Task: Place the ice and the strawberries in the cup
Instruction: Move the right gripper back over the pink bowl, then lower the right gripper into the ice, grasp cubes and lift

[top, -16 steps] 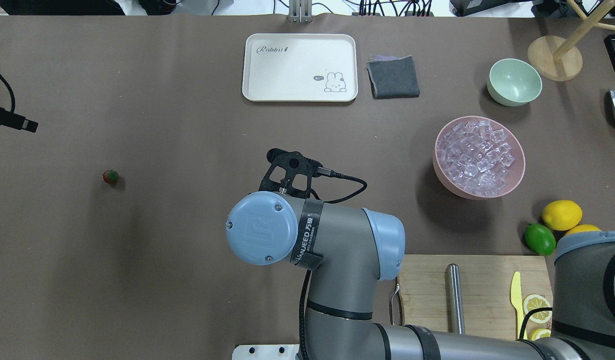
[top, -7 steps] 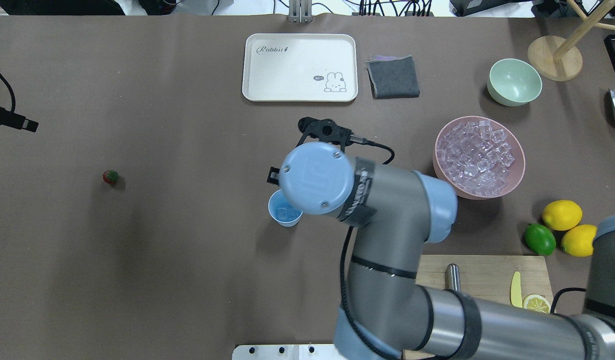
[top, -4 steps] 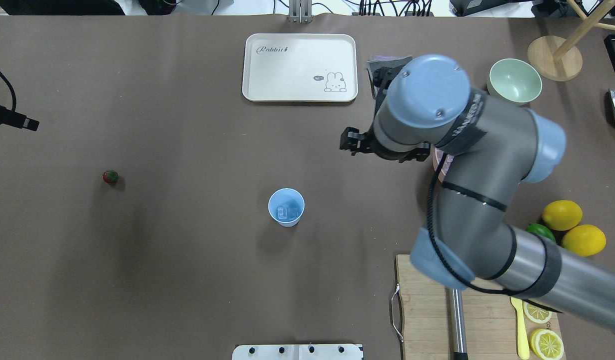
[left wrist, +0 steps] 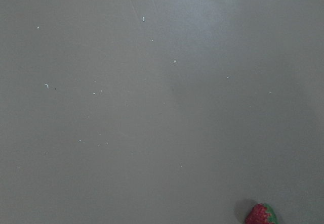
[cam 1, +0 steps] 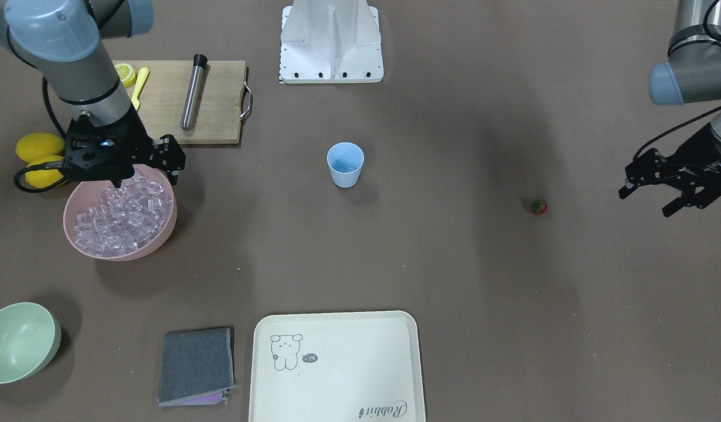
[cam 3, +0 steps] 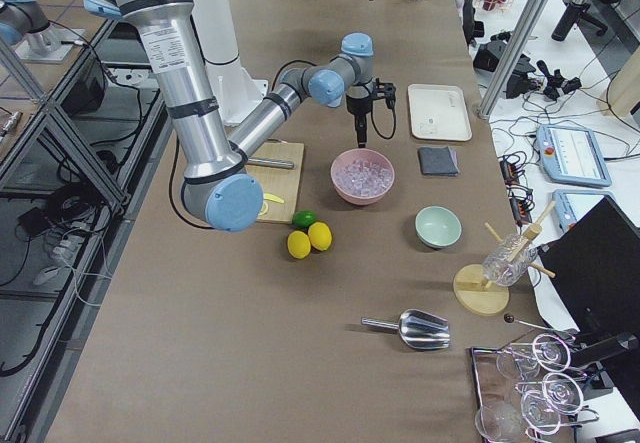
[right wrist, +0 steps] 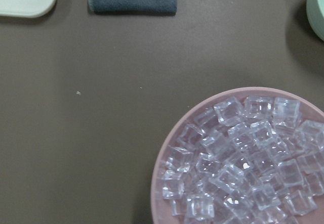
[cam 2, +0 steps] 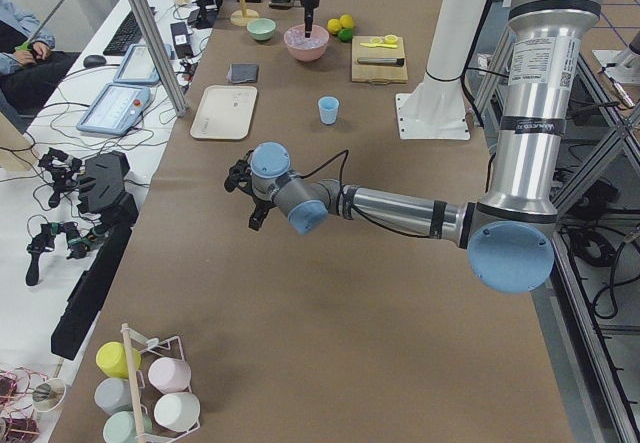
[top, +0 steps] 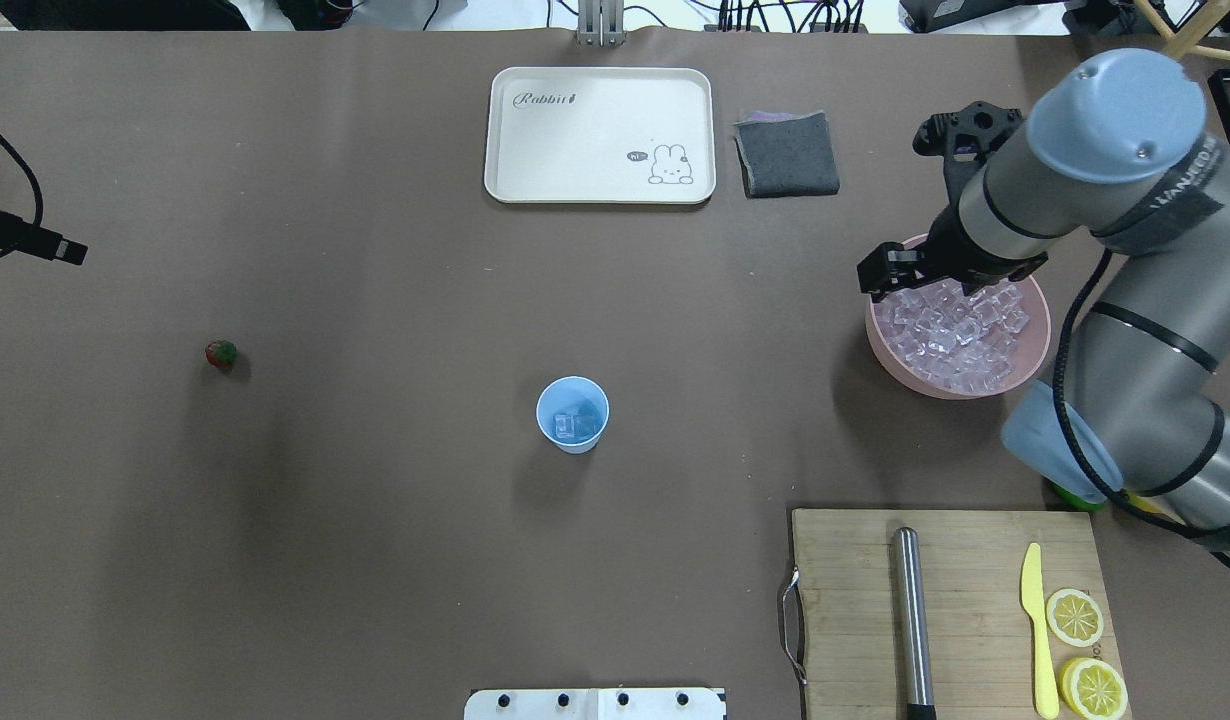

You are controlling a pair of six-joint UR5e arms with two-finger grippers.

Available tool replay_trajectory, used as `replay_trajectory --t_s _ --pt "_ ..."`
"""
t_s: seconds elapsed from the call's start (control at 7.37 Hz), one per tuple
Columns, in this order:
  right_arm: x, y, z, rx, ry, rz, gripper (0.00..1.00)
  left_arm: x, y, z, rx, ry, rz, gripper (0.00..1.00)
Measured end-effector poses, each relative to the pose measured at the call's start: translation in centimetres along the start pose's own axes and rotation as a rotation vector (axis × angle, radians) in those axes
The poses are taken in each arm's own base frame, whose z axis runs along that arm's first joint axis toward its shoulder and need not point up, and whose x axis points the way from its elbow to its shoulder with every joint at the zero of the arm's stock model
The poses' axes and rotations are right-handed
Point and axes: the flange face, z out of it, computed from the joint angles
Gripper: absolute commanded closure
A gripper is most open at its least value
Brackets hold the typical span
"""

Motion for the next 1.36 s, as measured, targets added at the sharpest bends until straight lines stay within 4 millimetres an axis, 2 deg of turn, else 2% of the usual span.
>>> replay_trajectory --t_s 0.14,0.27,0.41,0.54,0.95,1.36 --pt "2.7 1.0 1.1 -0.004 -0.013 -0.035 0.03 0.1 0.0 0.0 0.003 -0.004 0.002 0.02" --pt "5.2 2.2 2.4 -0.003 -0.020 -0.072 0.23 0.1 -0.1 0.2 0.006 -0.013 0.004 0.02" --pt "7.2 3.2 3.5 0.002 -0.029 -0.098 0.34 0.2 -0.1 0.3 0.007 -0.018 0.006 0.02" --pt "8.1 3.8 4.0 0.006 -0.036 -0.108 0.37 0.3 0.0 0.3 0.008 -0.018 0.008 0.02" --pt "8.4 4.4 4.8 0.000 -0.036 -0.115 0.38 0.5 0.1 0.3 0.017 -0.014 0.007 0.02" --pt "6.6 5.2 5.6 -0.007 -0.040 0.003 0.34 0.6 0.2 0.6 0.012 -0.012 0.008 0.02"
